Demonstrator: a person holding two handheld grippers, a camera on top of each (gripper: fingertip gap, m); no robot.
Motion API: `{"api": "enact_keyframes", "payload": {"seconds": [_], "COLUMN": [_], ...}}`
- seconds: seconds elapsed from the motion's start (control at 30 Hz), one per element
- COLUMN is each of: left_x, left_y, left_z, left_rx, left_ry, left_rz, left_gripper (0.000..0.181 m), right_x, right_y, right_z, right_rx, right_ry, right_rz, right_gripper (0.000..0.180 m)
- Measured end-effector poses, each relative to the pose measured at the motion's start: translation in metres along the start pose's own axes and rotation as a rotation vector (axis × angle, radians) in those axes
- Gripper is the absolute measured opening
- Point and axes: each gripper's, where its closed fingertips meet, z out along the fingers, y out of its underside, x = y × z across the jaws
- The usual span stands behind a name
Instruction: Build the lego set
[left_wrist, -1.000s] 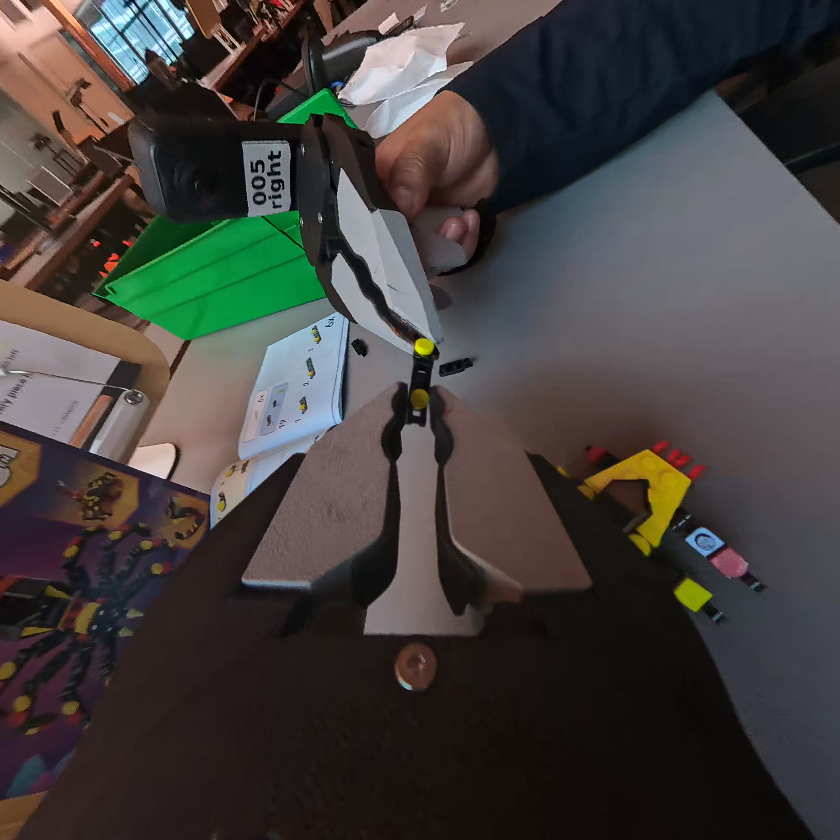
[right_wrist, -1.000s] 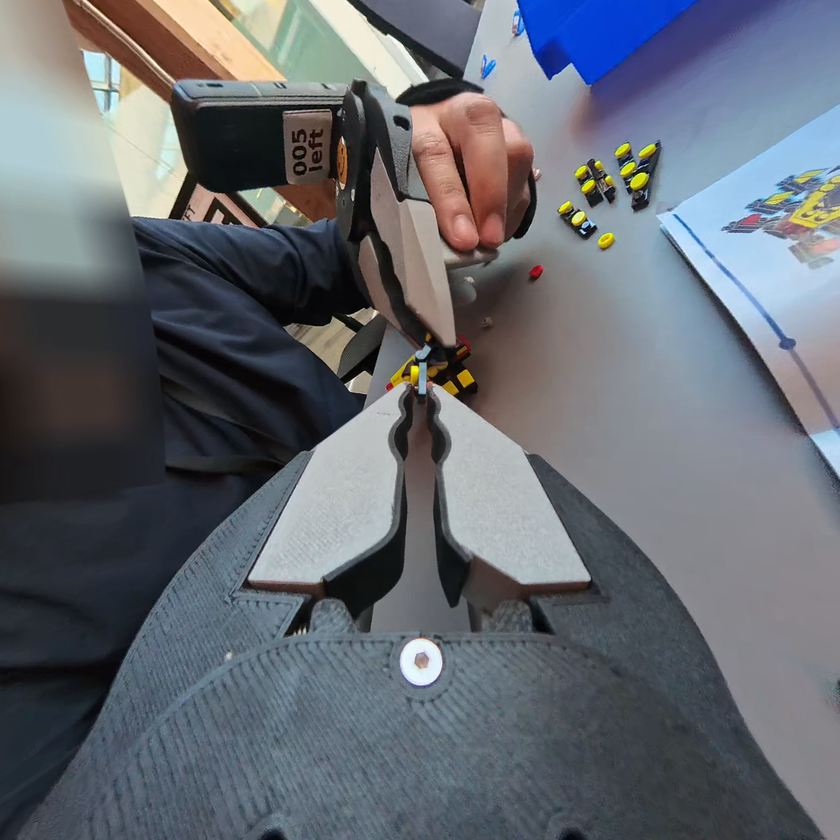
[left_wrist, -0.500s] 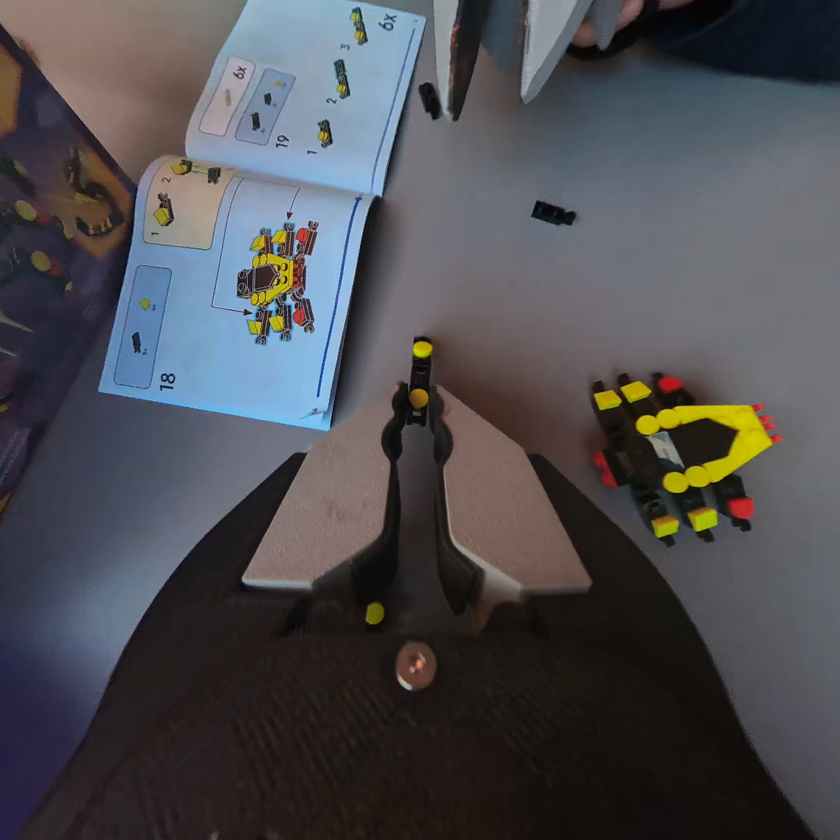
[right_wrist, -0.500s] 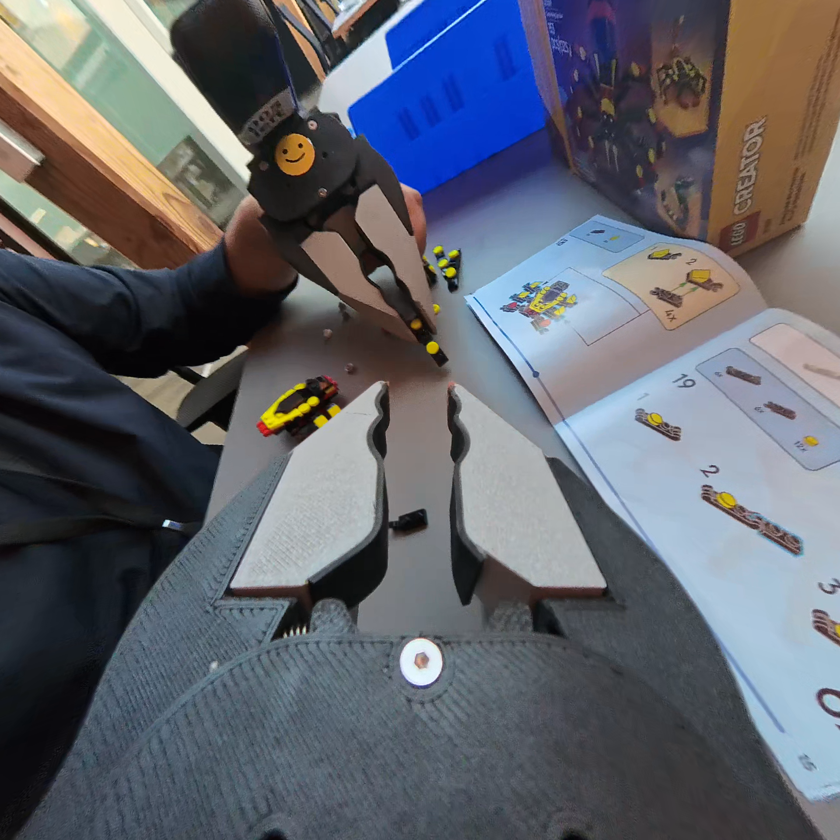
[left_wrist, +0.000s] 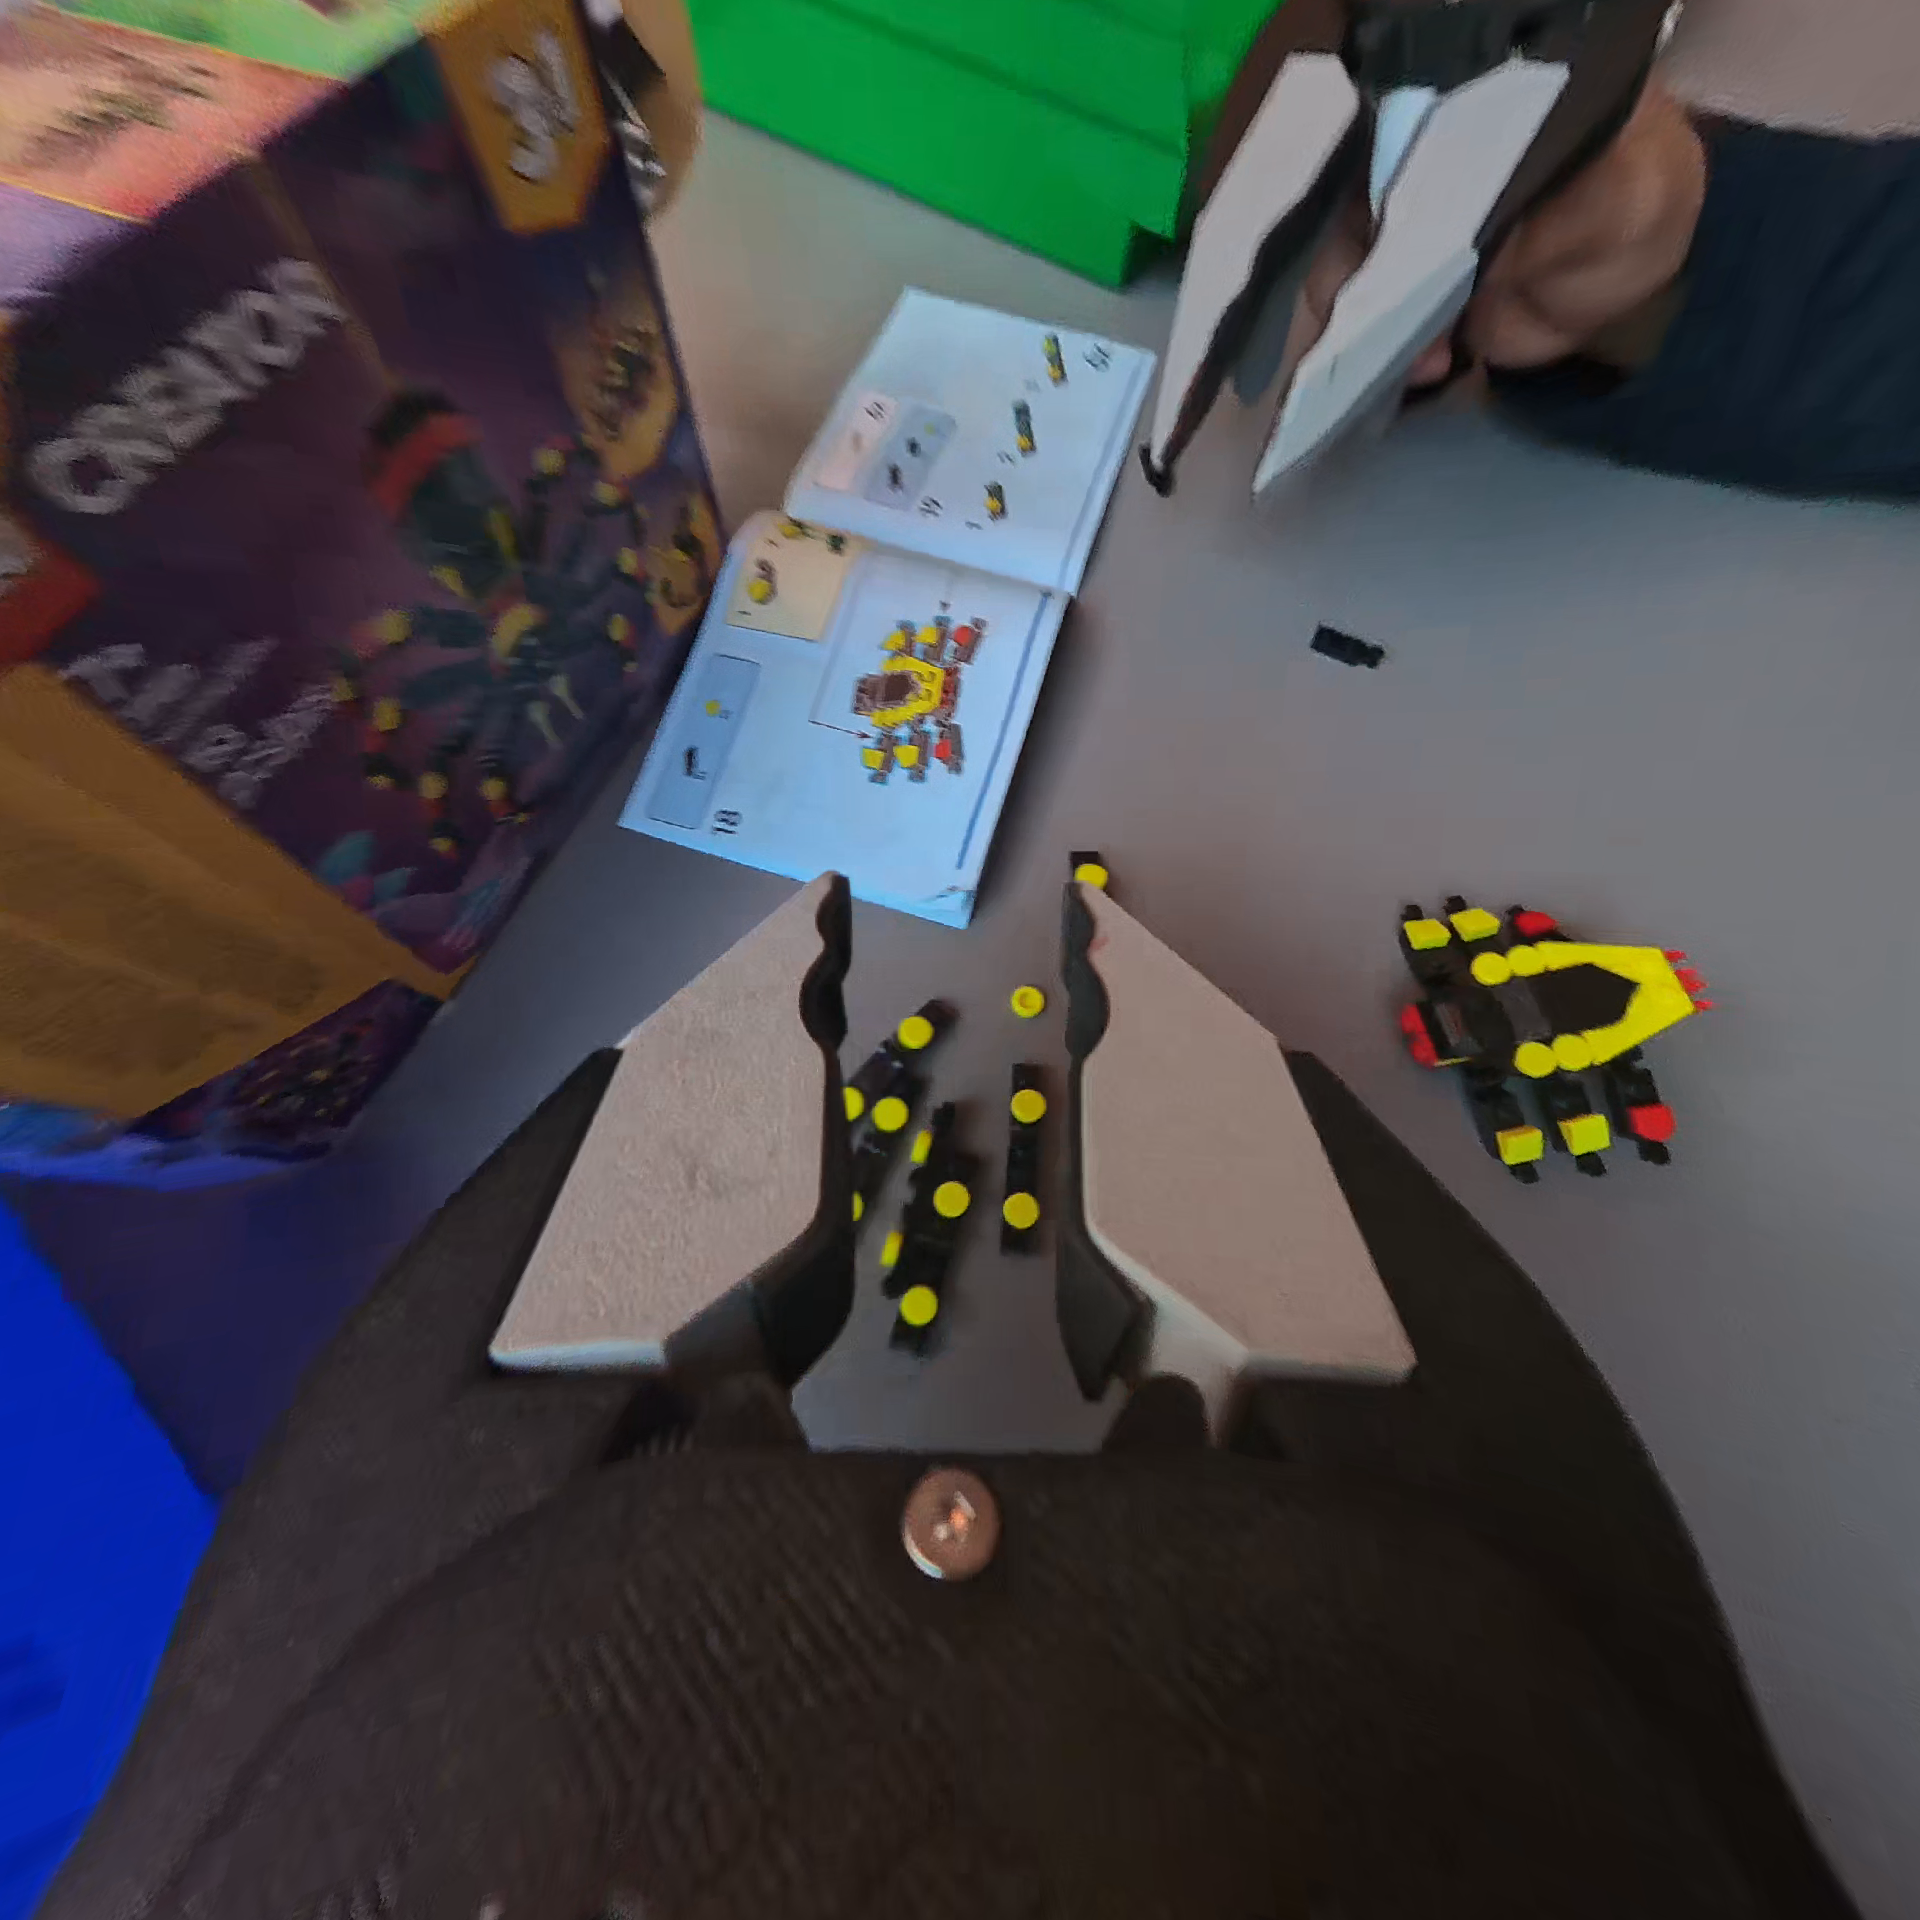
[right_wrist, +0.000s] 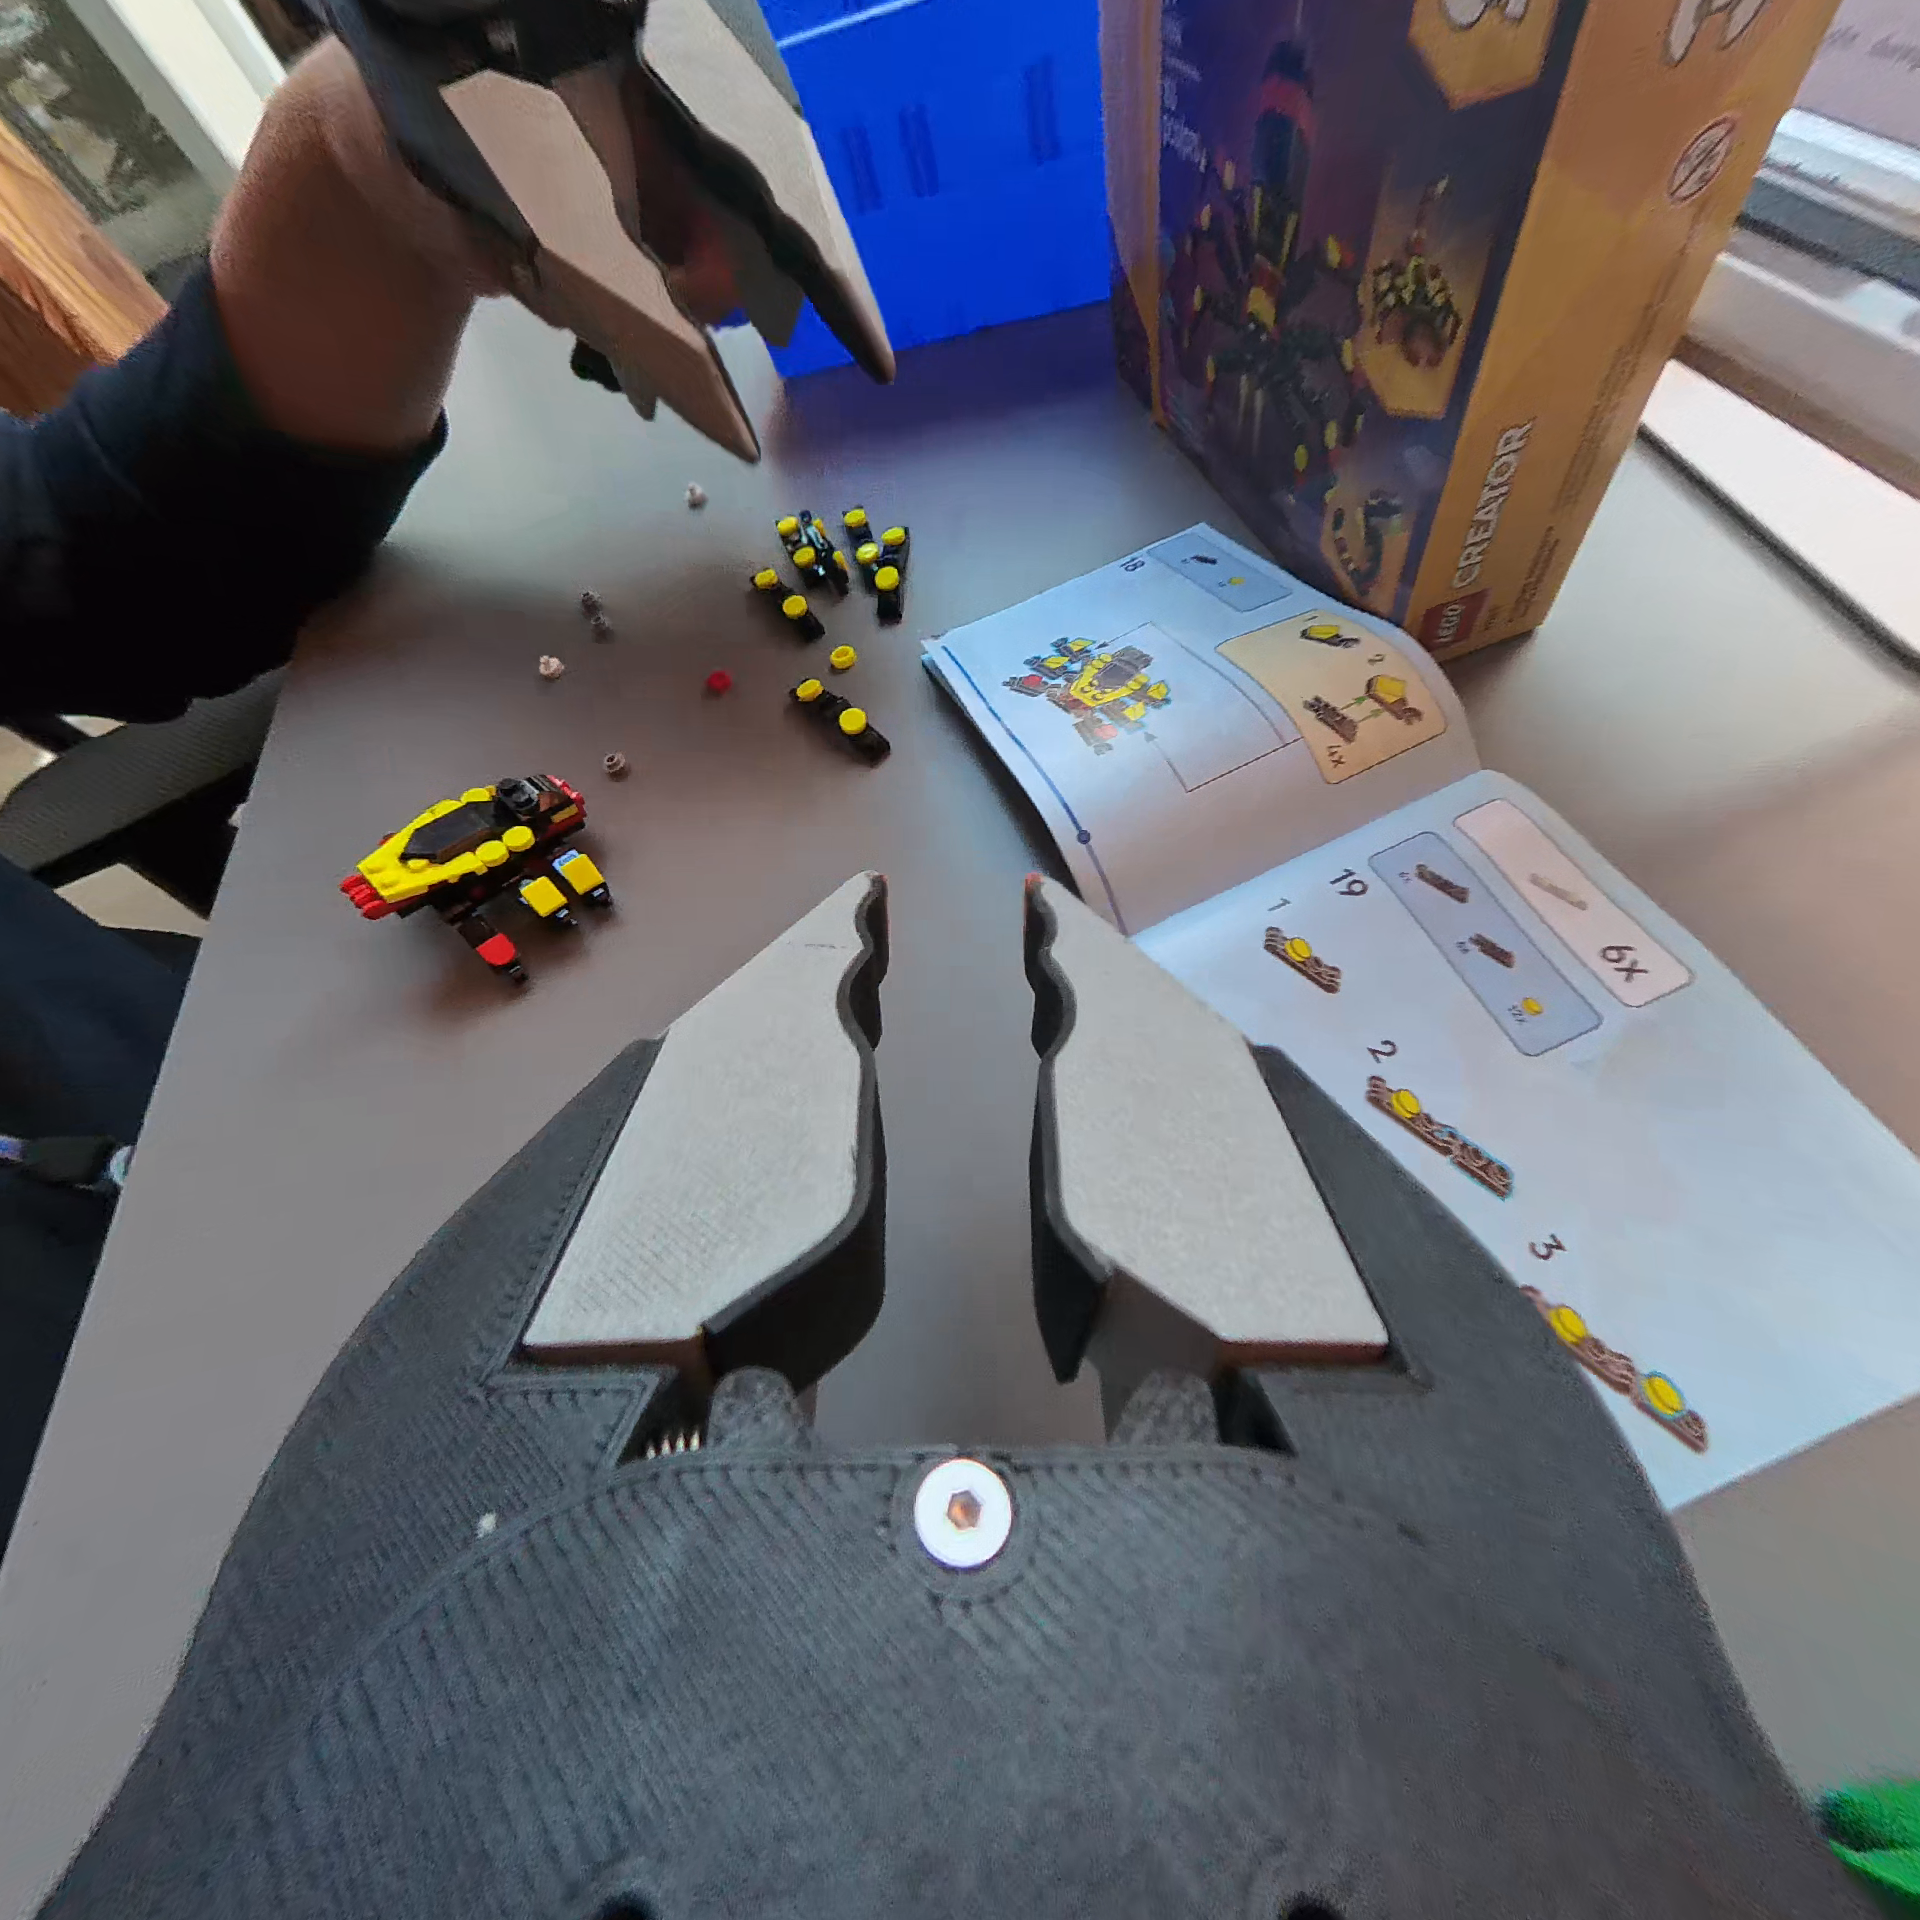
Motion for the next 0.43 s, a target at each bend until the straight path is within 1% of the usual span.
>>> {"api": "enact_keyframes", "payload": {"seconds": [0.03,0.17,0.43], "left_x": [-0.007,-0.017,-0.025], "left_y": [-0.002,-0.001,0.012], "left_z": [-0.006,-0.019,-0.019], "left_rx": [0.023,0.039,-0.013], "left_ry": [-0.024,-0.054,-0.091], "left_rz": [-0.014,-0.037,-0.028], "left_gripper": [0.039,0.039,0.036], "right_x": [0.002,0.01,0.02], "right_y": [-0.002,-0.001,0.005], "right_z": [-0.001,-0.003,-0.003], "right_rx": [0.015,0.031,0.019], "right_ry": [0.015,0.059,0.115], "right_rz": [-0.014,-0.044,-0.074], "right_gripper": [0.023,0.022,0.022]}}
